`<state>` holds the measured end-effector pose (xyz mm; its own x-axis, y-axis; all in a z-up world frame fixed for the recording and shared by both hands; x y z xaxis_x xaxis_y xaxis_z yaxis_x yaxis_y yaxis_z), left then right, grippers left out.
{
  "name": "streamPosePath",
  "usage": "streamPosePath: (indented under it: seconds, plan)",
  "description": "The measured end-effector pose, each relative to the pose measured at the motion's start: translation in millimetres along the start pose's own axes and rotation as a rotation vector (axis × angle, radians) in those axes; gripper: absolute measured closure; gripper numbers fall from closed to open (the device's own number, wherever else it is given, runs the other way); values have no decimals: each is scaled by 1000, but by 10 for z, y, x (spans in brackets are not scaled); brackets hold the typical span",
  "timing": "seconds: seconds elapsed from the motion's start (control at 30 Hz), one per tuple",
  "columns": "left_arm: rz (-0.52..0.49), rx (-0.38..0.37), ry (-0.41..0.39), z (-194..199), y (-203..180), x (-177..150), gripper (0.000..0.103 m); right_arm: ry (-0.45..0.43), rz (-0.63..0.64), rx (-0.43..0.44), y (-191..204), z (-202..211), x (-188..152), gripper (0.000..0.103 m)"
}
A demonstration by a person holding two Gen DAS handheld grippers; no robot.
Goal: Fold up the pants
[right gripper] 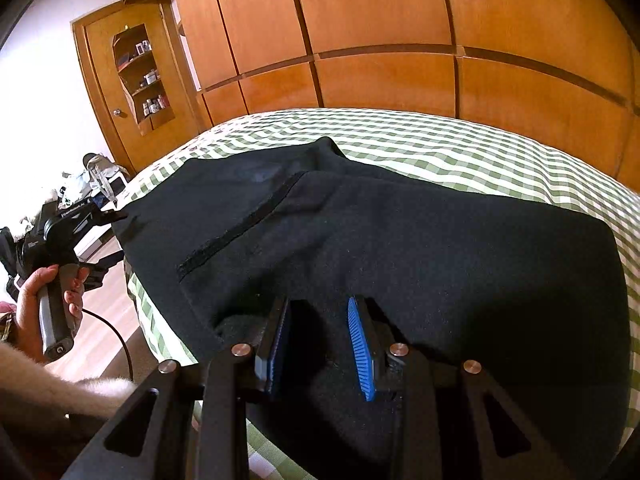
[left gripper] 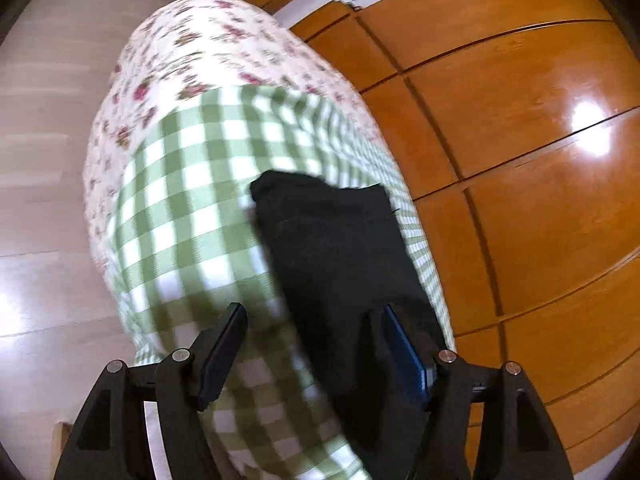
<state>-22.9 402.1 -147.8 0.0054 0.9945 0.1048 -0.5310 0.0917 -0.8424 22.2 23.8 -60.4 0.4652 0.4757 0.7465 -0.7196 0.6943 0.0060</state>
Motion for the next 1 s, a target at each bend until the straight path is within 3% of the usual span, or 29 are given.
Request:
streamPosePath:
  seconds: [0.13, 0.43, 0.53, 0.6, 0.67, 0.73, 0.87, 1.0]
  plan:
    - [-45, -57, 17, -67, -221, 9, 33, -1, -1, 0, -1, -1, 1, 72]
    - [-110, -57, -18, -176, -270, 21, 31, 0, 1, -12, 5, -15, 14, 72]
    - [-79, -57, -6, -197, -273, 72, 33, -2, 0, -15, 10, -18, 13, 72]
    - [-58, -50, -8, -210, -242, 117, 40, -3, -1, -16, 11, -18, 8, 72]
    - [-44, -20, -18, -210, -184, 147, 64, -1, -7, -15, 4, -17, 8, 72]
    - [-45, 14, -19, -217, -117, 169, 79, 7, -15, -14, -1, -18, 14, 72]
    - [-39, -22, 11, -180, -147, 154, 89, 5, -58, -2, -5, 65, 59, 72]
    - [-96, -87, 1, -56, -399, 107, 90, -25, -90, 42, 38, 95, 41, 62]
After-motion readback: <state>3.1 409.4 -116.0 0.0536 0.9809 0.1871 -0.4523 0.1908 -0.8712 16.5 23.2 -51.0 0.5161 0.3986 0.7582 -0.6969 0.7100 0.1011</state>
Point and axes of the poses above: each gripper's, at about its wrist camera, not at the fingertips, and z roughly against the way its jaws point, y to its left, x to its top, the point moved 9 cm from there along -z, roughly the way its jaws point, and after that the axes turned 15 degrees about z, right-handed, at the moved point
